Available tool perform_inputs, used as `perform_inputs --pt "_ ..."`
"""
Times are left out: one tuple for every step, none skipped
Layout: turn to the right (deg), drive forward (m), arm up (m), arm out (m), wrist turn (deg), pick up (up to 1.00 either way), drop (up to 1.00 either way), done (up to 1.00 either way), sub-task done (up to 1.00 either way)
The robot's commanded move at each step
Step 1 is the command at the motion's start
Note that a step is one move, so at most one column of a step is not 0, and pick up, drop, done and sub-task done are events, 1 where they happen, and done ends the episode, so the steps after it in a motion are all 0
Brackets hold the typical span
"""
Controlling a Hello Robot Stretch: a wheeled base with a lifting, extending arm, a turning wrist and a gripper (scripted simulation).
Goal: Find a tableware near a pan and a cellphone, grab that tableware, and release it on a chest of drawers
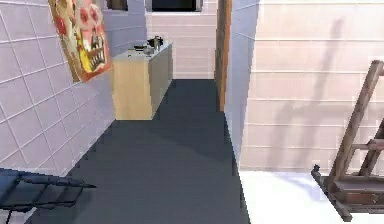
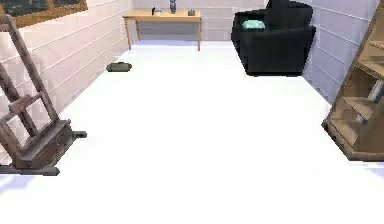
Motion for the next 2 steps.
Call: perform_inputs --pt "0.0 1.00 0.00 0.00 0.0 0.00 0.00 0.00 0.00" --pt "0.0 1.00 0.00 0.00 0.0 0.00 0.00 0.00 0.00"
